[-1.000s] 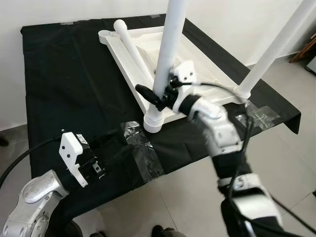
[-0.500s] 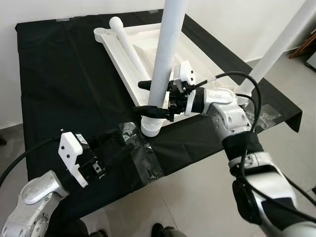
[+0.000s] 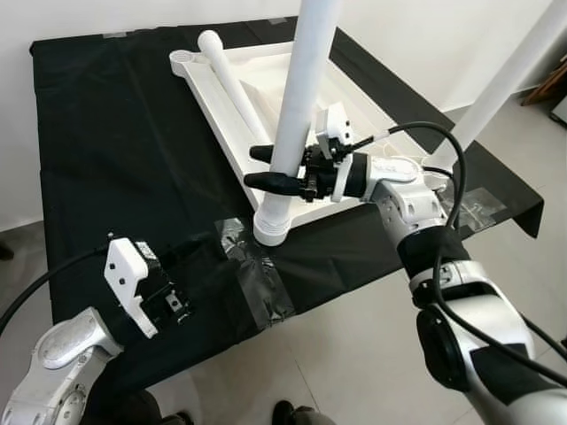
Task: Building children table
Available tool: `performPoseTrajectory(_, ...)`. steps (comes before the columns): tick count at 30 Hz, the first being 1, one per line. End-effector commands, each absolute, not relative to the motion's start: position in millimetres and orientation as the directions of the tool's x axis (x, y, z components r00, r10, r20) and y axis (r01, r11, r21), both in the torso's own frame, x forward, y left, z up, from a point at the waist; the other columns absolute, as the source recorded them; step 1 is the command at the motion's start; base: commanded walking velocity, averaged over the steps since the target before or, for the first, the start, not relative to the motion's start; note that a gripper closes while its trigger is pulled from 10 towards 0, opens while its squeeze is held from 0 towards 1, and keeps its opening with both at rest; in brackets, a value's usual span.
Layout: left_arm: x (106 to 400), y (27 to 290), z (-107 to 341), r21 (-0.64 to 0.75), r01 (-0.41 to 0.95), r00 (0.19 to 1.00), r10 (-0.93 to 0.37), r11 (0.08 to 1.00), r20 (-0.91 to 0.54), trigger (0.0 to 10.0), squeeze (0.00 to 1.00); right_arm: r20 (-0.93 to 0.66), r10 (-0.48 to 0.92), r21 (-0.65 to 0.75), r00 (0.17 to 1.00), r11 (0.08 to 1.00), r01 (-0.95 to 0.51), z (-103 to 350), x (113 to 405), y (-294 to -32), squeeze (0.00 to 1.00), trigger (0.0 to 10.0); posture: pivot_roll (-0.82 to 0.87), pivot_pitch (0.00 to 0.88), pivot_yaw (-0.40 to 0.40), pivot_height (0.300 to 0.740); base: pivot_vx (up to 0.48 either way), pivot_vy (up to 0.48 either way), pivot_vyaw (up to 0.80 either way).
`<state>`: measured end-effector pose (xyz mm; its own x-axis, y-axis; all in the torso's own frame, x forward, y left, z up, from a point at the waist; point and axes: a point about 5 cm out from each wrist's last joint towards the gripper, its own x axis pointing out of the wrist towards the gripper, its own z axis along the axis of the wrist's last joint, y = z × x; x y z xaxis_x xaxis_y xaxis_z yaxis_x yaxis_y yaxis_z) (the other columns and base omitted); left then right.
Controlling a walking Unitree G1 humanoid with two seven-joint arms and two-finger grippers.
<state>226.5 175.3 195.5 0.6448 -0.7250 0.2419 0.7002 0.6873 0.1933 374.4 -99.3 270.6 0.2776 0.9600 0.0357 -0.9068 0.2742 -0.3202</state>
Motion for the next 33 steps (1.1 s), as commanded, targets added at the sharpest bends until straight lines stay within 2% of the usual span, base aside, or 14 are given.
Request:
performPoseTrajectory(1,223,176,196,0.201,0.707,0.640,-0.734,0.678,0.226,10.0,0.00,-0.015,0.922,-0.329,0.387,0.361,-0.873,257,378,-119,0.00,0.0,0.06,0.254,-0.134,0.740,0.000,0.000,0.00)
performPoseTrajectory(3,223,178,196,0.203,0.705,0.642,-0.734,0.679,0.224,10.0,0.00,-0.010,0.868,-0.304,0.497,0.471,-0.828,241,374,-133,0.00,0.0,0.05,0.257,-0.128,0.740,0.000,0.000,0.00)
performPoseTrajectory(4,223,180,197,0.206,0.705,0.642,-0.734,0.679,0.222,10.0,0.00,0.014,0.765,-0.281,0.644,0.621,-0.731,229,373,-133,0.00,0.0,0.05,0.257,-0.128,0.740,0.000,0.000,0.00)
performPoseTrajectory(6,224,183,198,0.210,0.704,0.642,-0.734,0.678,0.221,10.0,0.00,0.062,0.318,-0.177,0.946,0.936,-0.303,202,365,-138,0.00,0.0,0.05,0.263,-0.117,0.740,0.000,0.000,0.00)
performPoseTrajectory(10,224,183,198,0.214,0.708,0.638,-0.739,0.673,0.217,10.0,0.00,-0.058,0.374,-0.128,0.926,0.917,-0.379,159,325,-104,0.00,0.0,0.05,0.259,-0.116,0.740,0.000,0.000,0.00)
performPoseTrajectory(16,225,184,198,0.213,0.707,0.638,-0.738,0.674,0.218,10.0,0.00,-0.029,0.406,-0.153,0.913,0.901,-0.406,170,332,-97,0.00,0.0,0.05,0.255,-0.116,0.740,0.000,0.000,0.00)
performPoseTrajectory(18,226,183,197,0.213,0.708,0.637,-0.739,0.673,0.218,10.0,0.00,-0.018,0.413,-0.170,0.911,0.896,-0.410,178,338,-98,0.00,0.9,0.05,0.254,-0.117,0.740,0.000,0.000,0.00)
performPoseTrajectory(19,226,182,197,0.211,0.710,0.636,-0.740,0.672,0.218,10.0,0.00,-0.009,0.416,-0.181,0.910,0.894,-0.410,184,344,-99,0.00,10.0,0.05,0.252,-0.116,0.740,0.000,0.000,0.00)
performPoseTrajectory(22,225,181,195,0.208,0.712,0.635,-0.741,0.671,0.216,10.0,0.00,0.049,0.450,-0.152,0.892,0.886,-0.438,203,347,-96,0.00,10.0,0.05,0.253,-0.116,0.740,0.000,0.000,0.00)
performPoseTrajectory(23,225,181,195,0.208,0.712,0.635,-0.741,0.671,0.217,10.0,0.00,0.071,0.500,-0.157,0.863,0.860,-0.486,212,348,-93,1.00,10.0,0.05,0.252,-0.116,0.740,0.000,0.000,0.00)
performPoseTrajectory(30,227,181,196,0.210,0.709,0.636,-0.739,0.673,0.222,10.0,0.00,0.150,0.700,-0.267,0.698,0.708,-0.654,250,356,-93,1.00,10.0,0.05,0.250,-0.120,0.740,0.000,0.000,0.00)
performPoseTrajectory(31,227,180,196,0.210,0.709,0.636,-0.739,0.673,0.223,10.0,0.00,0.135,0.765,-0.319,0.630,0.635,-0.703,257,357,-94,1.00,10.0,0.05,0.248,-0.124,0.740,0.000,0.000,0.00)
performPoseTrajectory(32,227,180,196,0.209,0.708,0.636,-0.738,0.674,0.224,10.0,0.00,0.108,0.844,-0.368,0.526,0.525,-0.767,263,354,-93,0.00,10.0,0.06,0.247,-0.125,0.740,0.000,0.000,0.00)
performPoseTrajectory(33,227,180,196,0.210,0.707,0.638,-0.737,0.675,0.224,10.0,0.00,0.066,0.900,-0.417,0.431,0.418,-0.807,267,353,-92,0.00,10.0,0.06,0.247,-0.127,0.740,0.000,0.000,0.00)
